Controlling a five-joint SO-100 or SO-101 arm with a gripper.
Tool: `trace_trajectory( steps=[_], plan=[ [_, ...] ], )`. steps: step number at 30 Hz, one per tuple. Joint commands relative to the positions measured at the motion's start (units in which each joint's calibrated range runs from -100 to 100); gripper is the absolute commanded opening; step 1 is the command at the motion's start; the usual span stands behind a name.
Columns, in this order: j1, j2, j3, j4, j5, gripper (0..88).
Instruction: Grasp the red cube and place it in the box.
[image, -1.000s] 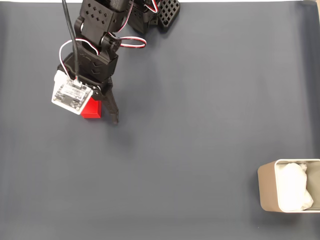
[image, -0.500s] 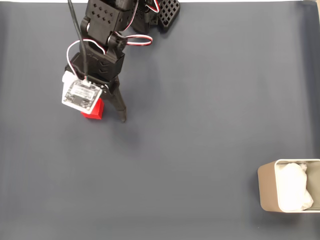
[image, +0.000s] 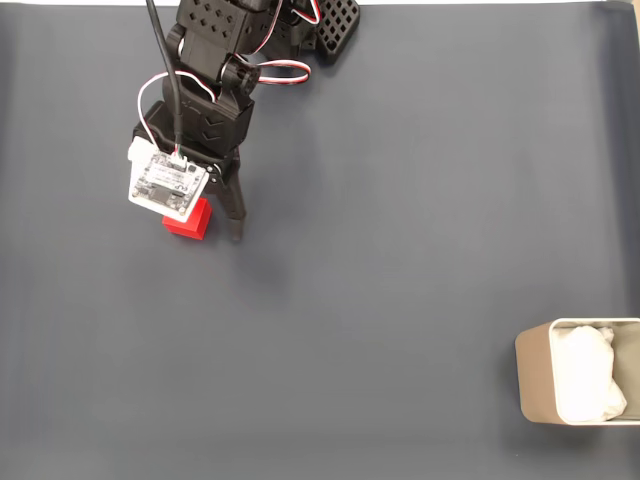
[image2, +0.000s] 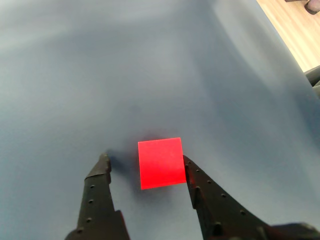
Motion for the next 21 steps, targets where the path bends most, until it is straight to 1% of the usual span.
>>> trace_trajectory(
  steps=[1, 16, 21],
  plan=[
    [-0.16, -2.16, -0.19, 0.39, -0.73, 25.4],
    [-0.66, -2.07, -0.19, 0.96, -0.78, 12.4],
    [-0.87, -2.07, -0.83, 2.11, -1.42, 4.0]
  ],
)
